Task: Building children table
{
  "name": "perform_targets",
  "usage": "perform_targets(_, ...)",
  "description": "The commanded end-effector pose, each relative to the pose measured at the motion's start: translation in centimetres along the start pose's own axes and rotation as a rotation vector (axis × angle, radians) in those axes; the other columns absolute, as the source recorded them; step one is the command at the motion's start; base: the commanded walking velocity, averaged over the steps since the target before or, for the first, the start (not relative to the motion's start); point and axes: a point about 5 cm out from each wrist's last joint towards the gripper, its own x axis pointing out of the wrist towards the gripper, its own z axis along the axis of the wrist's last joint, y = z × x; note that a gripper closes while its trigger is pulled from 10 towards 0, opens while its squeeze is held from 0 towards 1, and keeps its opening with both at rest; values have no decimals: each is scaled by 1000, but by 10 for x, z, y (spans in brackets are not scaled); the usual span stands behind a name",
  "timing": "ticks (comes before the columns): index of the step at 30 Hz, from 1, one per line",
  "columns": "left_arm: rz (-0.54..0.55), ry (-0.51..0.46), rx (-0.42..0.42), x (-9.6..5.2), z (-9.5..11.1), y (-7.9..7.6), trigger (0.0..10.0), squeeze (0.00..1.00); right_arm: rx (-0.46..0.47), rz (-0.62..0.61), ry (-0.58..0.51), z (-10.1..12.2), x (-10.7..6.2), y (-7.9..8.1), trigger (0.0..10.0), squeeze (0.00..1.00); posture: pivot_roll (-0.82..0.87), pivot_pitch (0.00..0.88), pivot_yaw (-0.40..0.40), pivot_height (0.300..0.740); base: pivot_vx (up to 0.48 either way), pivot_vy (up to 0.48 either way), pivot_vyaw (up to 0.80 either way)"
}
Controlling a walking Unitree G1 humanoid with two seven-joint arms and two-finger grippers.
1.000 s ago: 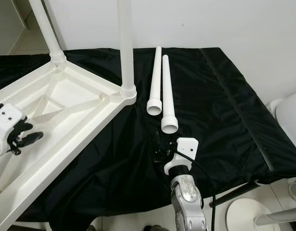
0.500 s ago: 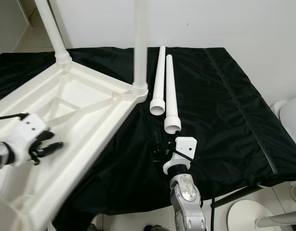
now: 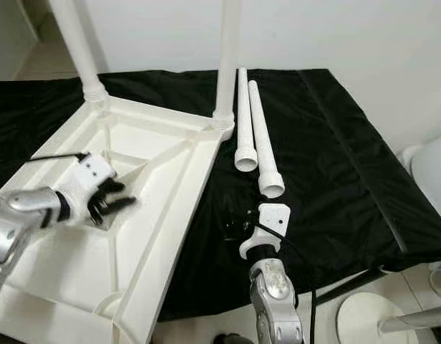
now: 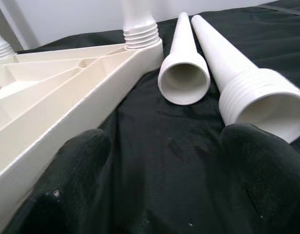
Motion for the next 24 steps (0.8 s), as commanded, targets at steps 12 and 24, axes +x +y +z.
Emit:
perform_targets(12, 123, -277, 123, -40, 11, 24, 10000, 0, 3, -11, 23, -5, -4, -1, 10000, 0, 28, 131, 5, 740, 0, 0, 0)
perform_targets(24, -108, -180, 181, -54, -13, 1, 10000, 0, -5, 7, 30, -6, -4, -1, 10000, 0, 34, 127, -17, 740, 0, 0, 0)
